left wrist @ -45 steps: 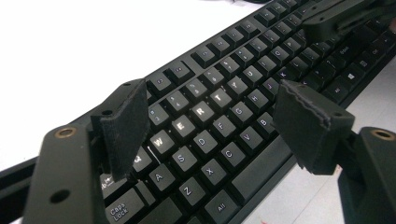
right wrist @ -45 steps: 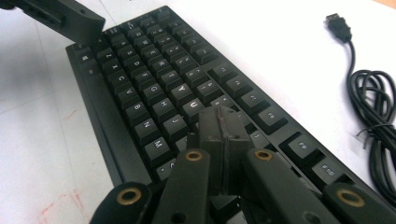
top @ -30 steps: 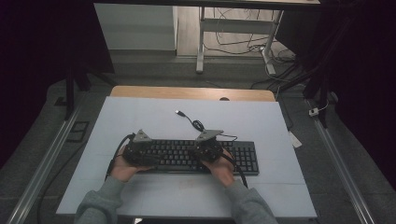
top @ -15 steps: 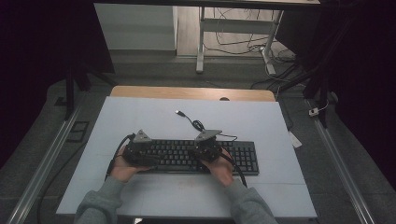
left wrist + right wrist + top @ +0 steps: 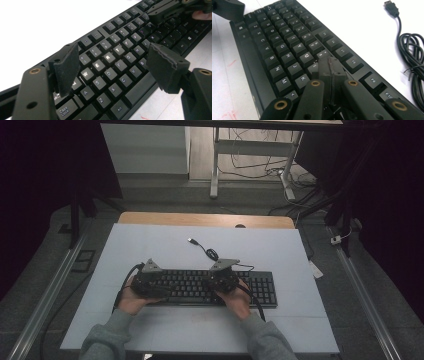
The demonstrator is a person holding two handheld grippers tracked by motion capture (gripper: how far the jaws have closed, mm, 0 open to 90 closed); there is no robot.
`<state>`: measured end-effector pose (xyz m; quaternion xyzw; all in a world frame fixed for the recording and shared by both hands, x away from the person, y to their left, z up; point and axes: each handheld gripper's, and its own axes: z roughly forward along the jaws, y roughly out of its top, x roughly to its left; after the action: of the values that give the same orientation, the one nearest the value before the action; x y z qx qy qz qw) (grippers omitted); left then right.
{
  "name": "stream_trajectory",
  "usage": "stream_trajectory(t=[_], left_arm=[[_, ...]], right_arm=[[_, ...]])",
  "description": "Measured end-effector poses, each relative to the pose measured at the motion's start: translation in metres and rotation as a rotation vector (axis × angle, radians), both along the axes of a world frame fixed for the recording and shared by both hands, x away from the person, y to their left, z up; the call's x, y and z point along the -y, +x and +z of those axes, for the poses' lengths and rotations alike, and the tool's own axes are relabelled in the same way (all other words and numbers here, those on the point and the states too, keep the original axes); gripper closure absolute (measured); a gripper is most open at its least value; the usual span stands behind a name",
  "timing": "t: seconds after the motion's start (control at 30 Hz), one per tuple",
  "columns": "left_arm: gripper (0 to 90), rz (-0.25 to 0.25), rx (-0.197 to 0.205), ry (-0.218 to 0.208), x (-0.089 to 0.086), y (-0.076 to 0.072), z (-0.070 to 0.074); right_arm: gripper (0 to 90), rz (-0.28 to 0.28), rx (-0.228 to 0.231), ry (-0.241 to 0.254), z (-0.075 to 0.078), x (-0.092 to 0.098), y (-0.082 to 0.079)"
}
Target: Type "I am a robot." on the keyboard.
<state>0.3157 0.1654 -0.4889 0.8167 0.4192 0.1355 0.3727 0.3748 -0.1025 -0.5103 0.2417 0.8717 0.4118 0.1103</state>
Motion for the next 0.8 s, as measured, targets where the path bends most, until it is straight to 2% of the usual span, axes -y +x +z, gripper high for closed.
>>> stream_trajectory(t=[0.1, 0.4, 0.57, 0.73, 0.8], left_arm=[[26.5, 0.004, 0.0, 0.0, 0.0, 0.0, 0.0], [26.6, 0.016, 0.001, -0.009, -0.003, 0.001, 0.0], [26.7, 0.018, 0.001, -0.008, -0.002, 0.002, -0.001], [26.7, 0.013, -0.001, -0.003, 0.0, 0.003, -0.001], [26.7, 0.012, 0.0, -0.005, 0.0, 0.003, -0.001]], right_arm=[[87.8, -0.001, 0.002, 0.008, 0.003, 0.003, -0.002], [62.3, -0.005, 0.016, 0.047, 0.012, 0.02, -0.011], [54.0, -0.013, 0.027, 0.067, 0.017, 0.038, -0.018], [48.0, -0.035, 0.013, 0.096, 0.019, 0.058, -0.023], [45.9, -0.046, 0.012, 0.085, 0.019, 0.066, -0.025]])
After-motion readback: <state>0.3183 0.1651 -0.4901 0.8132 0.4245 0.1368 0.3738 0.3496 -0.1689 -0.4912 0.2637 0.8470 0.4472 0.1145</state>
